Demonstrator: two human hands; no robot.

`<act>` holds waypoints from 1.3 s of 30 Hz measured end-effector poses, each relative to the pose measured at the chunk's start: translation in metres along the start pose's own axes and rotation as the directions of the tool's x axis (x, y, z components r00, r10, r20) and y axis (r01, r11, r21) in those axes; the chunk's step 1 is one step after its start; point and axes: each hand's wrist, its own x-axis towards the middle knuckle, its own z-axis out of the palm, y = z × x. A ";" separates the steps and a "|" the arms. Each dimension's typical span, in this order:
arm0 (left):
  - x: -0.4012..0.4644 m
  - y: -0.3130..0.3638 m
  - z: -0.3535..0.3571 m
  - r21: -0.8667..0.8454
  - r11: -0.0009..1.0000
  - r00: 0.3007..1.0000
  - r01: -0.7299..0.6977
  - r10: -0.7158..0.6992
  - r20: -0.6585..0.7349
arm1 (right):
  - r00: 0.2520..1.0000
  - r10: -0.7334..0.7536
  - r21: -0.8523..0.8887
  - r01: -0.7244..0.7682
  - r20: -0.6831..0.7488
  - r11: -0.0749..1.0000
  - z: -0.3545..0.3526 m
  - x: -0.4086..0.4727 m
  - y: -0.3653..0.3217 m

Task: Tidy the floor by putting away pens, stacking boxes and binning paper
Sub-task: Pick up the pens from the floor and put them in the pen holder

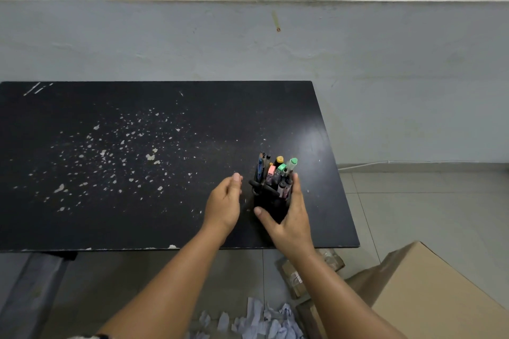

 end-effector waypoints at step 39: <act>0.173 -0.022 0.049 0.884 0.349 0.930 -0.310 0.303 0.207 | 0.820 0.185 -0.062 -0.258 -0.541 0.964 0.043 0.160 0.016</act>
